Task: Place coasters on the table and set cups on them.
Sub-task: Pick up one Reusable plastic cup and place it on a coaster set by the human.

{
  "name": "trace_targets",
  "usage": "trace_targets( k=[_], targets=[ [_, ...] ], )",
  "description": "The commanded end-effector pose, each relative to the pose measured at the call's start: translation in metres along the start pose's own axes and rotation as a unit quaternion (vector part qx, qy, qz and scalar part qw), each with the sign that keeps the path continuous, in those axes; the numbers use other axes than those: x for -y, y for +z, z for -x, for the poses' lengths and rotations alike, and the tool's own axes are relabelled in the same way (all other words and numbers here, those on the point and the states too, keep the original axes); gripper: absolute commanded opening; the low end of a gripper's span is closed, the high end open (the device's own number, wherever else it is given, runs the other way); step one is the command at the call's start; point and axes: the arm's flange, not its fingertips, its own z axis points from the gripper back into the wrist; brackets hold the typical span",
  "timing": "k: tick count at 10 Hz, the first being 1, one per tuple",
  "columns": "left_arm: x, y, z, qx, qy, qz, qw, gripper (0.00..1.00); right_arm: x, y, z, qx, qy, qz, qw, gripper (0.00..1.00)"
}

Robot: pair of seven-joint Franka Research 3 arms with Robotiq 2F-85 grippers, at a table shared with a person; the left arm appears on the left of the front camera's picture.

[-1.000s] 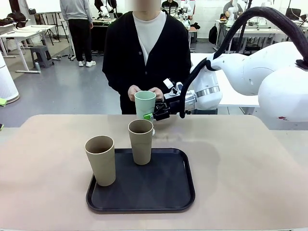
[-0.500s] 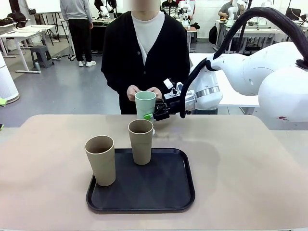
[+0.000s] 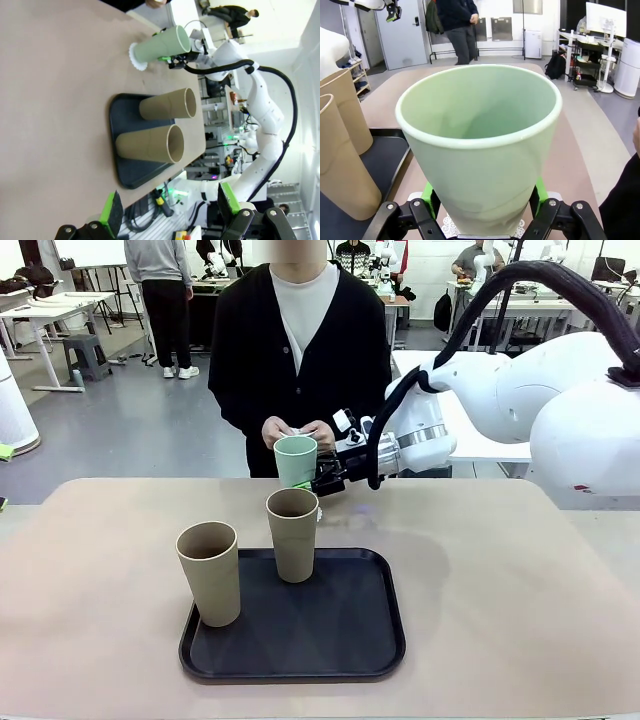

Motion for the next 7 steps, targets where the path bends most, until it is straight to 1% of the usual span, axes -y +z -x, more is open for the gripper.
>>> trace_targets(
  k=[1, 3, 7],
  targets=[
    [-0.0004, 0.0006, 0.0008, 0.001, -0.001, 0.004, 1.0, 1.0, 0.0021, -0.0019, 0.002, 0.014, 0.003, 0.003, 1.0, 0.84],
    [-0.0004, 0.0006, 0.0008, 0.001, -0.001, 0.004, 1.0, 1.0, -0.0038, -0.0022, 0.0039, 0.014, -0.001, -0.005, 1.0, 0.84],
    [-0.0004, 0.0006, 0.0008, 0.001, -0.001, 0.004, 1.0, 1.0, -0.0045, -0.0007, 0.007, 0.014, -0.007, -0.006, 1.0, 0.84]
  ],
)
